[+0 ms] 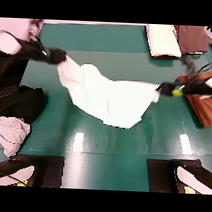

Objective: Fold the shirts.

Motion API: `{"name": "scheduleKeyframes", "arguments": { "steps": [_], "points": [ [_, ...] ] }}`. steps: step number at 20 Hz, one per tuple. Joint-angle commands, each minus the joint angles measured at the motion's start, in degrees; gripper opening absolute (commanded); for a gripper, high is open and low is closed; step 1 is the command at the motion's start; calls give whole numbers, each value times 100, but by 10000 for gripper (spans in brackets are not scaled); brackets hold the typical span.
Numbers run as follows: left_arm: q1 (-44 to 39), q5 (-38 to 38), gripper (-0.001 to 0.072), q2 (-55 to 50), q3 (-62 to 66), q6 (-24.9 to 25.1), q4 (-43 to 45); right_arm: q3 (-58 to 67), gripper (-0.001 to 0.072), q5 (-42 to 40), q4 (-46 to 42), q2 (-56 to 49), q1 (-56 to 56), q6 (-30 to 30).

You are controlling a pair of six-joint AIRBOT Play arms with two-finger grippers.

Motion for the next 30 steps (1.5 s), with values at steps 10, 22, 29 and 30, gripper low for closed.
{"name": "scheduleKeyframes", "arguments": {
  "steps": [10, 22, 29, 30],
  "points": [
    [0, 90, 24, 2328, 2999, -9, 544, 3915, 14, 1008, -229, 1912, -2225, 140],
    [24, -682, 24, -514, 2387, -83, 1036, 4028, 13, 2328, -1593, -662, -745, 1143],
    [278, -1231, 231, -3032, 2297, -686, 984, 3062, 87, 1779, -1971, -2559, -61, 1182],
    [369, -1259, 426, -3086, 2295, -719, 984, 3215, 308, 1784, -1891, -2758, -57, 1180]
  ]
}}
